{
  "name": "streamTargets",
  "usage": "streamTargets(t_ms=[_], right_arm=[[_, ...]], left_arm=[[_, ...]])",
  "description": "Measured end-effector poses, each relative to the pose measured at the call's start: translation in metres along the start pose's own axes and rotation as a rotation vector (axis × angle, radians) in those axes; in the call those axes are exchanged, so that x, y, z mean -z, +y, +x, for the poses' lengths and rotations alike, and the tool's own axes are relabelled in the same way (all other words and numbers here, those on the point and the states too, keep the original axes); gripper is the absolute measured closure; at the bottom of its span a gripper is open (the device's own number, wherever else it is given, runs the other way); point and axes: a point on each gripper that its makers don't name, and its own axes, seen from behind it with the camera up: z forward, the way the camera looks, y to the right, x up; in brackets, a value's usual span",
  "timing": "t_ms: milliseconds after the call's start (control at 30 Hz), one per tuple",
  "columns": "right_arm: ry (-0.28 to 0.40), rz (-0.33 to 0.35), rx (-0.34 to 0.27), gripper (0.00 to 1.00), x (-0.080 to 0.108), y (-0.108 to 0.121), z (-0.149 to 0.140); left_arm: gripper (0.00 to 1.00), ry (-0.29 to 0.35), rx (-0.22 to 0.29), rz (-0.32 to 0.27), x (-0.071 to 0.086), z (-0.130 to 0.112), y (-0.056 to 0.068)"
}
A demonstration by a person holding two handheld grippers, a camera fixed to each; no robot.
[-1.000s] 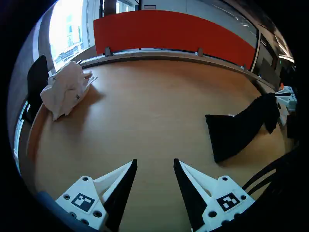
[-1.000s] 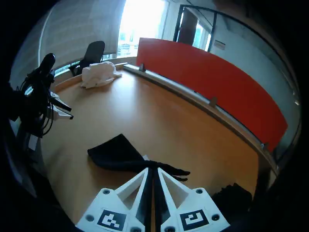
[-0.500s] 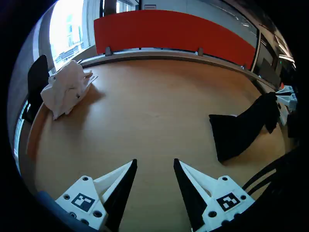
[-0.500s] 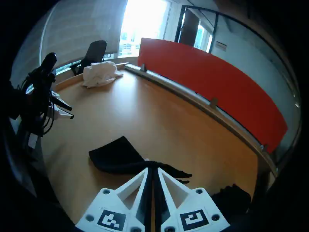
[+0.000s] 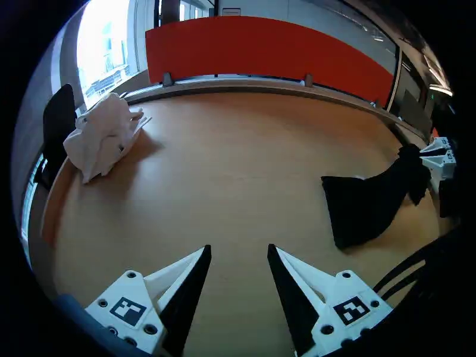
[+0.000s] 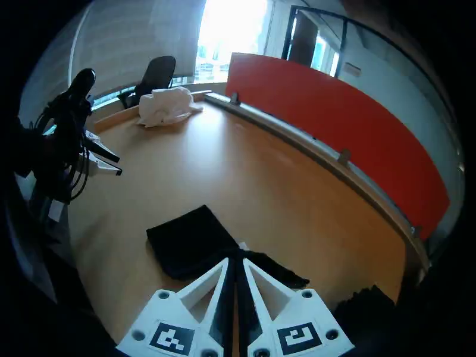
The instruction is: Fold towel
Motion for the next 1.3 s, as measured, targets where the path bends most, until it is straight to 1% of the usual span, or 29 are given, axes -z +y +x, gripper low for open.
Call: streamTargets(t_ms=[167, 400, 767, 867, 1067, 1300], right_arm=[[-0.009, 0.031, 0.002, 0.94, -0.011, -0.016, -0.003], [-0.01, 0.071, 0.001, 0.94, -0.028, -0.036, 0.0], [-0.011, 0.101, 0.008, 0.94, -0.042, -0.048, 0.007], [-0.013, 0.114, 0.009, 0.94, -0.048, -0.053, 0.009], [-0.024, 0.164, 0.014, 0.94, -0.065, -0.074, 0.011], [-0.058, 0.237, 0.035, 0.94, -0.084, -0.105, 0.005]], left_arm=[[0.31, 0.001, 0.002, -0.001, 0.0, -0.001, 0.001], [0.31, 0.001, 0.0, 0.0, 0.001, -0.002, -0.001], [0.31, 0.002, 0.005, 0.005, 0.003, -0.003, -0.006], [0.31, 0.003, 0.005, 0.007, 0.004, -0.003, -0.007], [0.31, 0.005, 0.007, 0.011, 0.006, -0.004, -0.011], [0.31, 0.004, 0.011, 0.023, 0.01, -0.007, -0.018]])
